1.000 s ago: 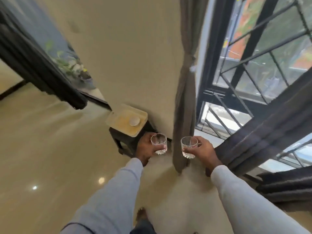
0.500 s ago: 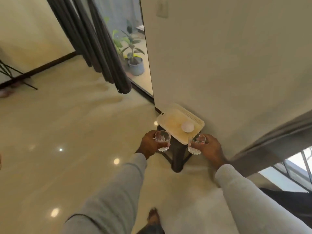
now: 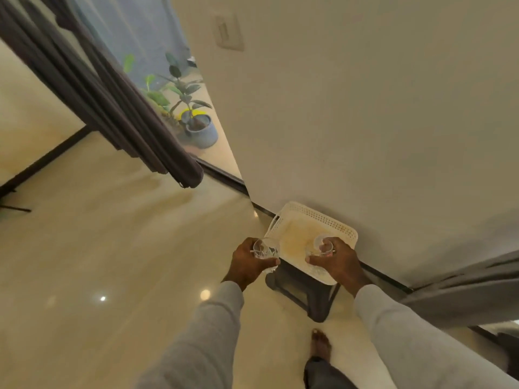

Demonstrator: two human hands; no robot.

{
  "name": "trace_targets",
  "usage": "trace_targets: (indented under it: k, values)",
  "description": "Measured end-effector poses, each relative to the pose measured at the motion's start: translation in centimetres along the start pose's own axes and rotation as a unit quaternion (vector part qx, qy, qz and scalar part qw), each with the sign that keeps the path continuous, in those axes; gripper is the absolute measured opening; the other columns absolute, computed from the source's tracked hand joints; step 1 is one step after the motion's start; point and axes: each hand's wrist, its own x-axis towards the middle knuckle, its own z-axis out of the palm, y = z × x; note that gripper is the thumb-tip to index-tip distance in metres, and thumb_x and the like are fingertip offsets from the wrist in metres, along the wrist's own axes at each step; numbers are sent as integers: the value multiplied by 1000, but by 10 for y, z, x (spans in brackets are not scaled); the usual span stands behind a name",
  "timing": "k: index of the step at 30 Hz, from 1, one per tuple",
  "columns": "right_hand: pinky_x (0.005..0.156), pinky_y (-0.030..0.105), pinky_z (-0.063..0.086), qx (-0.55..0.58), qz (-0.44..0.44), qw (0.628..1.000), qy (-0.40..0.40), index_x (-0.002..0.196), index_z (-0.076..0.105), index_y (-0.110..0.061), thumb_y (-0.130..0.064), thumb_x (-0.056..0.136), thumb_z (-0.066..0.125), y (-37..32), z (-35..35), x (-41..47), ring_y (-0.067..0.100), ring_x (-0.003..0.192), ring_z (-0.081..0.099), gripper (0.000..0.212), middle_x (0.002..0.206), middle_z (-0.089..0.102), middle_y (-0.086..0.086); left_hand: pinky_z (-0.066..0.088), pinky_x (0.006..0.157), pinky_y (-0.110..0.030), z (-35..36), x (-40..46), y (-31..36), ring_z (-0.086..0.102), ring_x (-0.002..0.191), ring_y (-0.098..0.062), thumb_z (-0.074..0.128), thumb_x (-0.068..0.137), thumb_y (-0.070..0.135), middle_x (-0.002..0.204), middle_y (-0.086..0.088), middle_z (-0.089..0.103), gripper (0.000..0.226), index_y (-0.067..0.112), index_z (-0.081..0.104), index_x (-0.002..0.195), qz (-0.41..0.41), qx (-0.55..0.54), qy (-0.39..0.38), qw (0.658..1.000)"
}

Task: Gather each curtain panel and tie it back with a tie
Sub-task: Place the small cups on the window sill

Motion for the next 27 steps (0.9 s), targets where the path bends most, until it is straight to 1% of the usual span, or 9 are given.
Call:
trace_targets:
  k: [2,5,7,9,12,16,18,22,27]
  values:
    - [107,48,52,-13,8,1000,7,140,52,-30,-66,57,94,-4,3,29,28,121,62,100,131,64,-3,51,79,-20,1,37,6,66,100,-16,102,69,28,116,4,68,73,20,63,129,-9,19,-10,1000]
    - [107,37,47,-16,18,1000,-8,147,49,-23,-44,69,97,-13,7,58,27,127,58,93,137,61,0,55,96,-36,8,88,8,62,116,-27,101,67,38,124,4,64,79,30,57,133,4,86,-39,995]
    - [107,36,47,-39,15,999,-9,142,51,-28,-40,69,97,-11,14,74,25,127,57,88,137,61,-4,53,107,-47,16,122,7,59,122,-30,95,66,50,129,2,62,83,40,50,134,30,173,-66,982]
    - [110,40,48,-66,9,998,3,139,51,-34,-44,67,97,-2,26,94,24,127,56,86,137,61,-7,40,118,-50,25,156,6,53,132,-30,88,70,54,139,1,57,86,42,43,141,76,277,-103,952]
    - [113,40,48,-72,24,997,20,141,48,-36,-48,68,94,15,53,125,22,128,56,87,140,60,-9,15,129,-57,42,208,3,33,152,-27,79,77,58,157,1,46,90,37,35,152,169,397,-151,889]
    - [111,35,49,-63,35,996,61,142,46,-36,-42,74,93,23,86,152,13,123,57,83,138,59,-13,-1,129,-67,68,278,-14,-1,165,-31,73,82,63,179,1,7,88,44,31,156,250,474,-187,823]
    - [112,35,47,-83,44,993,78,145,45,-34,-42,75,91,28,100,163,15,124,56,84,140,58,-11,-3,127,-70,79,304,-24,-11,165,-35,74,81,65,179,-1,-6,87,48,31,156,261,487,-191,811]
    - [115,44,47,-154,43,981,106,147,42,-33,-48,78,85,36,127,185,21,124,57,83,142,58,-7,0,126,-73,91,339,-42,-14,164,-38,75,82,65,178,-4,-11,87,49,30,155,277,498,-199,797]
    - [111,50,45,-257,45,957,123,144,47,-26,-42,74,86,44,144,212,28,120,62,82,140,60,-3,-1,126,-72,90,366,-58,-16,164,-40,73,81,64,179,-7,-11,86,50,31,155,278,511,-216,784]
